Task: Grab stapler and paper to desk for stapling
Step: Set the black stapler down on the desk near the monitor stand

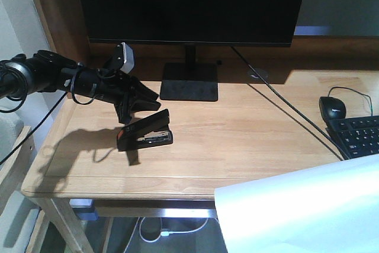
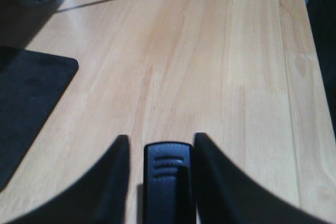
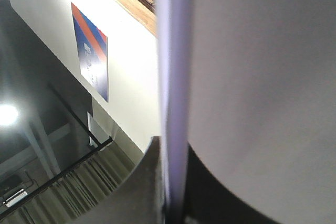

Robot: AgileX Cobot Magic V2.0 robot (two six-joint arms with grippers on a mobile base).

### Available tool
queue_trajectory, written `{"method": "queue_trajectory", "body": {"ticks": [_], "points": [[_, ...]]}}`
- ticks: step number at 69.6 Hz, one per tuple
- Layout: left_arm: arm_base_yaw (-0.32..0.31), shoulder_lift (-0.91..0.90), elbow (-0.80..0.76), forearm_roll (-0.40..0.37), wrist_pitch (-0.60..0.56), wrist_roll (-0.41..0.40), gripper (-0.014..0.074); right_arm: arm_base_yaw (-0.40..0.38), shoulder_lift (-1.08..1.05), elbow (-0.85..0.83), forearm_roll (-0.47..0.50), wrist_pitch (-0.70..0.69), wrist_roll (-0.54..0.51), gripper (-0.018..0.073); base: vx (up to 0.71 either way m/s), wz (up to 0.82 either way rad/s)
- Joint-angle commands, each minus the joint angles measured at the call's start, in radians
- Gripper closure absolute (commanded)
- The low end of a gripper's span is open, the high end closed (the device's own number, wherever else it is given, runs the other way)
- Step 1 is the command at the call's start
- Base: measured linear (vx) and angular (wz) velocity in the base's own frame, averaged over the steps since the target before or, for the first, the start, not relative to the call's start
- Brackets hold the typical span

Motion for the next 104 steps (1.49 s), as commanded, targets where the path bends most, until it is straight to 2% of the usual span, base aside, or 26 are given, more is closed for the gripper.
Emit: {"method": "queue_trajectory", "body": {"ticks": [1, 4, 104], "points": [[-0.005, -0.059, -0.027, -0.016, 0.047, -0.038, 0.0553, 0.002, 0.012, 0.005, 0.004, -0.053, -0.015, 0.0569, 0.0, 0.0], [-0.005, -0.055, -0.027, -0.003, 0.057, -0.044, 0.0608, 0.002, 0.012, 0.005, 0.004, -0.053, -0.015, 0.0569, 0.0, 0.0], [-0.004, -0.026, -0.025, 0.012, 0.076, -0.048, 0.0603, 0.002, 0.012, 0.005, 0.004, -0.053, -0.015, 0.0569, 0.0, 0.0]]}}
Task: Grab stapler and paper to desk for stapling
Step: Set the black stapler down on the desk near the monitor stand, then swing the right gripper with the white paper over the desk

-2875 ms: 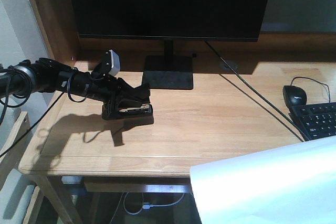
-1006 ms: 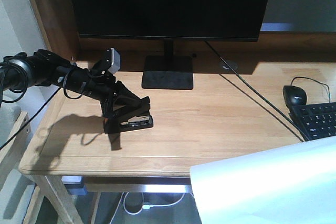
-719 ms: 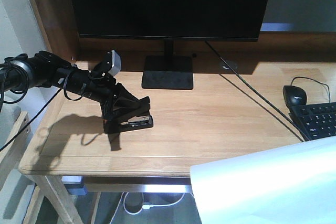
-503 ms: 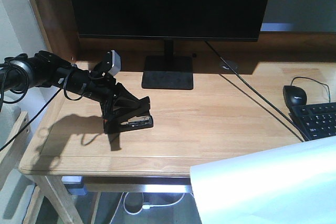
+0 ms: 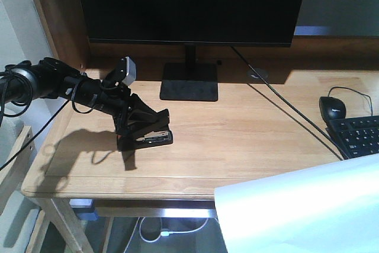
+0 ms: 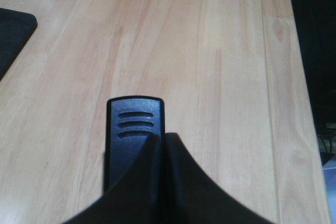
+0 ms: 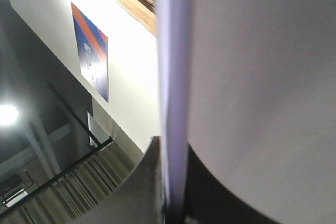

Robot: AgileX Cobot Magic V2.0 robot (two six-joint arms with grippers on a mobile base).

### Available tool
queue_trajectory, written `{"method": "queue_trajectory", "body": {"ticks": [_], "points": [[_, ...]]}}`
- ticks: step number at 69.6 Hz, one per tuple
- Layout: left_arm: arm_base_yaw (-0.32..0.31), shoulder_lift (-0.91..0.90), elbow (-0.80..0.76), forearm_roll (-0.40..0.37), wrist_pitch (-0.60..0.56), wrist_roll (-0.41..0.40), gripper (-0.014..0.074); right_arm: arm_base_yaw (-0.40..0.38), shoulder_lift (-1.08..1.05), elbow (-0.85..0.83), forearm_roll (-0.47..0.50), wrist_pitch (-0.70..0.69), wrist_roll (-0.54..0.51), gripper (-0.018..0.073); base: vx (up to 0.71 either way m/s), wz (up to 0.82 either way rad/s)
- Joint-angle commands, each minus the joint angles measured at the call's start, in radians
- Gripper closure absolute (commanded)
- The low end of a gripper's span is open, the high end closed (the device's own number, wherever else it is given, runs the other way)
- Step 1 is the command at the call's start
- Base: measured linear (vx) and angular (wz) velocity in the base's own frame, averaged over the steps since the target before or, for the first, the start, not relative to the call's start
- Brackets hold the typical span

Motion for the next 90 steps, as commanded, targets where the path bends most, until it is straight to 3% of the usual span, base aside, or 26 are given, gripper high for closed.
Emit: {"method": "queue_trajectory", "body": {"ticks": [1, 27, 33, 40, 51, 60, 90], "points": [[-0.004, -0.066, -0.025, -0.062, 0.034, -0.009, 0.0603, 0.002, 0.012, 0.005, 0.004, -0.053, -0.015, 0.0569, 0.0, 0.0], [-0.004, -0.066, -0.025, -0.062, 0.034, -0.009, 0.0603, 0.002, 0.012, 0.002, 0.042, -0.048, -0.013, 0.0569, 0.0, 0.0], [-0.004, -0.066, -0.025, -0.062, 0.034, -0.009, 0.0603, 0.002, 0.012, 0.0, 0.089, -0.035, 0.013, 0.0569, 0.0, 0.0], [-0.004, -0.066, -0.025, -0.062, 0.034, -0.009, 0.0603, 0.002, 0.012, -0.02, 0.07, 0.028, 0.012, 0.0569, 0.0, 0.0], [-0.004, -0.066, -0.025, -0.062, 0.034, -0.009, 0.0603, 0.002, 0.047, -0.125, -0.153, 0.22, 0.018, 0.0569, 0.0, 0.0], [-0.004, -0.066, -0.025, -0.062, 0.034, -0.009, 0.0603, 0.002, 0.143, -0.223, -0.319, 0.339, 0.09, 0.0569, 0.0, 0.0], [-0.004, -0.066, -0.025, -0.062, 0.034, -0.009, 0.0603, 0.002, 0.71, -0.469, -0.67, 0.318, 0.188, 0.0568, 0.0, 0.0]]}}
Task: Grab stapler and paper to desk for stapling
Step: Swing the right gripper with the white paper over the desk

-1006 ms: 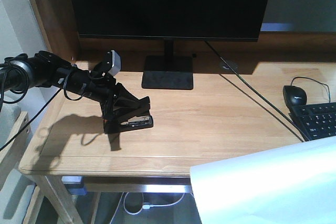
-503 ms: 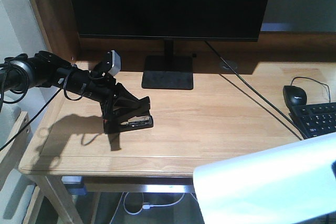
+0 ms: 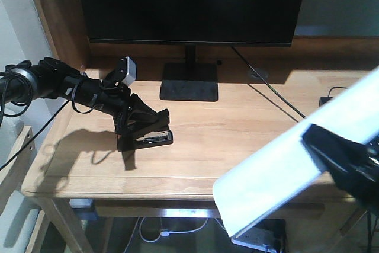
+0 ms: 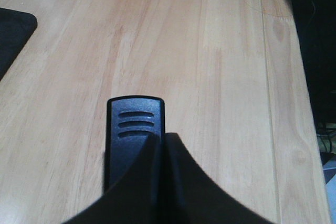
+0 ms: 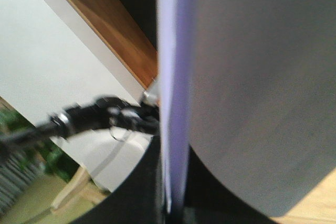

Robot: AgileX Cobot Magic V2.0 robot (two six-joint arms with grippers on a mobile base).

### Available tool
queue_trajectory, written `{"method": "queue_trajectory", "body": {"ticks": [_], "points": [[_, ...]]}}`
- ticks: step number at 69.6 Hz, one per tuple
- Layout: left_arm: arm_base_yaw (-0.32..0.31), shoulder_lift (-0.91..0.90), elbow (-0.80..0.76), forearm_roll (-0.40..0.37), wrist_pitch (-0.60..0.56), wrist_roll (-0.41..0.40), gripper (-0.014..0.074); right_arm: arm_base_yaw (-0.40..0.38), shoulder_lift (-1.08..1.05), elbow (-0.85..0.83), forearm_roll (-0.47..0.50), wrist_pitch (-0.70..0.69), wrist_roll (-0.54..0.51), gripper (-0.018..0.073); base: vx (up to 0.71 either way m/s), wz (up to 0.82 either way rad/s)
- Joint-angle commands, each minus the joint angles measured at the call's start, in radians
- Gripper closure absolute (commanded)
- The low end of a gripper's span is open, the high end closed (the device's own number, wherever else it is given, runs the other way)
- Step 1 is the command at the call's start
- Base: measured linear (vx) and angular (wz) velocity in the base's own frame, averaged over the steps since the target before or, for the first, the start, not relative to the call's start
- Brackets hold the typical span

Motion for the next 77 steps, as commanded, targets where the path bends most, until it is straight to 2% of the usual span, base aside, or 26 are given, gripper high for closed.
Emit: {"method": "queue_trajectory", "body": {"ticks": [1, 11, 26, 33, 43, 64, 77], "points": [[-0.004, -0.066, -0.025, -0.062, 0.034, -0.009, 0.0603, 0.002, 0.139, -0.09, -0.094, -0.087, 0.027, 0.0568, 0.0, 0.0], [-0.004, -0.066, -0.025, -0.062, 0.034, -0.009, 0.0603, 0.002, 0.359, -0.184, -0.249, -0.171, 0.101, 0.0568, 0.0, 0.0], [-0.004, -0.066, -0.025, -0.062, 0.034, -0.009, 0.0603, 0.002, 0.613, -0.381, -0.576, -0.394, 0.275, 0.0568, 0.0, 0.0], [-0.004, -0.066, -0.025, -0.062, 0.034, -0.009, 0.0603, 0.002, 0.697, -0.472, -0.699, -0.488, 0.351, 0.0568, 0.0, 0.0], [-0.004, -0.066, -0.025, -0.062, 0.034, -0.009, 0.0603, 0.002, 0.788, -0.568, -0.826, -0.474, 0.467, 0.0568, 0.0, 0.0], [-0.004, -0.066, -0.025, -0.062, 0.034, -0.009, 0.0603, 0.002, 0.958, -0.583, -0.826, -0.211, 0.475, 0.0568, 0.0, 0.0], [-0.004, -0.066, -0.025, -0.062, 0.034, -0.009, 0.0603, 0.002, 1.068, -0.583, -0.826, -0.126, 0.449, 0.0568, 0.0, 0.0]]}}
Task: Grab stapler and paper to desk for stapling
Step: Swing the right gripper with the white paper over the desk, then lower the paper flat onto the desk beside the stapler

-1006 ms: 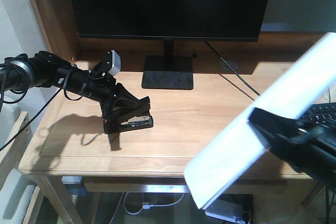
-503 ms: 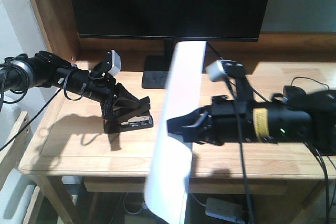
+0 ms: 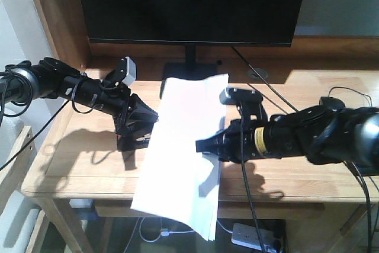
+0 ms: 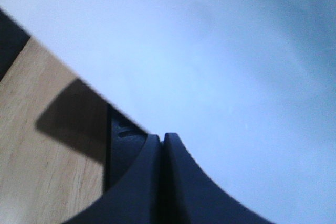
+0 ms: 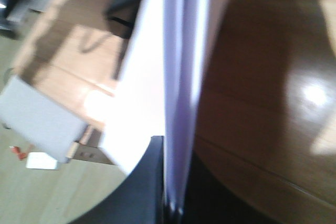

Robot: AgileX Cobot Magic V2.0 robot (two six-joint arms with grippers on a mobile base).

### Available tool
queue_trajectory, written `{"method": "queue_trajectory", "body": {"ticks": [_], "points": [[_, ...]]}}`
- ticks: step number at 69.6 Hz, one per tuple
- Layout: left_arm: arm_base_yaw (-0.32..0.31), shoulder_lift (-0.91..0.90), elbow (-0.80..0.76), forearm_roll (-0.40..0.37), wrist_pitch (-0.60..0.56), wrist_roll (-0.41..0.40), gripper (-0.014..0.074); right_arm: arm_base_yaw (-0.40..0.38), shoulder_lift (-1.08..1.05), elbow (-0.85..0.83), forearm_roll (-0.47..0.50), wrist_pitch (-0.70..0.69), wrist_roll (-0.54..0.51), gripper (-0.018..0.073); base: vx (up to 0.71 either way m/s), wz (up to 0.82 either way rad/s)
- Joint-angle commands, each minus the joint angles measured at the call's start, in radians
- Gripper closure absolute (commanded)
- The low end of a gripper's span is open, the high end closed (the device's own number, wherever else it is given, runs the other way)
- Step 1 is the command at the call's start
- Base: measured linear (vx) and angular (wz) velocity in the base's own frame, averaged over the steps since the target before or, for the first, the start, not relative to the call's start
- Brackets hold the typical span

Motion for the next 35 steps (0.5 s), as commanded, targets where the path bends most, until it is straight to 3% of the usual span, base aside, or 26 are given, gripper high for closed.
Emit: {"method": "queue_trajectory", "body": {"ticks": [1, 35], "points": [[-0.004, -0.066, -0.025, -0.062, 0.034, -0.009, 0.0603, -0.001, 0.015, -0.029, -0.03, 0.036, -0.027, 0.0568, 0.0, 0.0], [-0.004, -0.066, -0.025, -0.062, 0.034, -0.009, 0.0603, -0.001, 0.061, -0.029, -0.03, 0.252, -0.062, 0.0563, 0.0, 0.0]]}}
